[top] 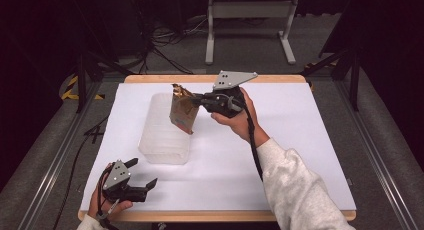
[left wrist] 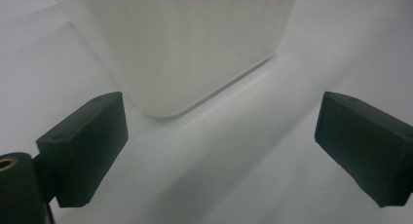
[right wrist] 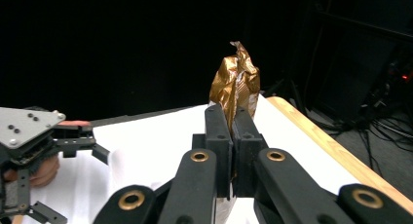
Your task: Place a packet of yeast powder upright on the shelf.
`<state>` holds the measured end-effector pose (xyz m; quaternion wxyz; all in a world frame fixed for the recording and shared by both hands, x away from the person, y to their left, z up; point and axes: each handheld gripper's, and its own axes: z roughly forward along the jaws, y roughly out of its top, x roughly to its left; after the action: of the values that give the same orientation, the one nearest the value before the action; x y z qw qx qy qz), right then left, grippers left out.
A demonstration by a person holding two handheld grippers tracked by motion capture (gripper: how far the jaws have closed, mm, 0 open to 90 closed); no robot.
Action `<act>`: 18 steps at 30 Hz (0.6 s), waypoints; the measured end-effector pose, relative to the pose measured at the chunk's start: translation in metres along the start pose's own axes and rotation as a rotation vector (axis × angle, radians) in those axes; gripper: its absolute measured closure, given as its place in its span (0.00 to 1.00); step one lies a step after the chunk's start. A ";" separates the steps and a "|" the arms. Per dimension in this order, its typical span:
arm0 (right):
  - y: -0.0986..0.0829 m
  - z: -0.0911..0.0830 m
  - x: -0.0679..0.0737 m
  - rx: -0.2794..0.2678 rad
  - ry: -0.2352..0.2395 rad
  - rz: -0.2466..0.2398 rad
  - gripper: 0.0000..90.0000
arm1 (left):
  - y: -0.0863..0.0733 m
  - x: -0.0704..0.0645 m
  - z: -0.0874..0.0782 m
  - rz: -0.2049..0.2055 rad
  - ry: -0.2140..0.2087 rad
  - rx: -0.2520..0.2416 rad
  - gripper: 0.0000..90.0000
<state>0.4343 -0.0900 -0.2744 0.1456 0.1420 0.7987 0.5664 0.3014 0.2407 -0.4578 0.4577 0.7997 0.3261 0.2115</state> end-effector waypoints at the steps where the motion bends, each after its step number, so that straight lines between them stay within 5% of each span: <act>1: 0.000 0.002 0.001 0.001 0.006 -0.004 0.98 | 0.000 0.000 0.000 -0.001 0.000 0.000 0.07; 18: 0.004 0.013 0.006 0.025 0.062 -0.061 0.98 | 0.000 0.000 0.000 -0.004 0.000 -0.002 0.07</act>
<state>0.4345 -0.0755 -0.2749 0.1360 0.1019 0.8139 0.5557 0.3014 0.2410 -0.4578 0.4587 0.7986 0.3274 0.2112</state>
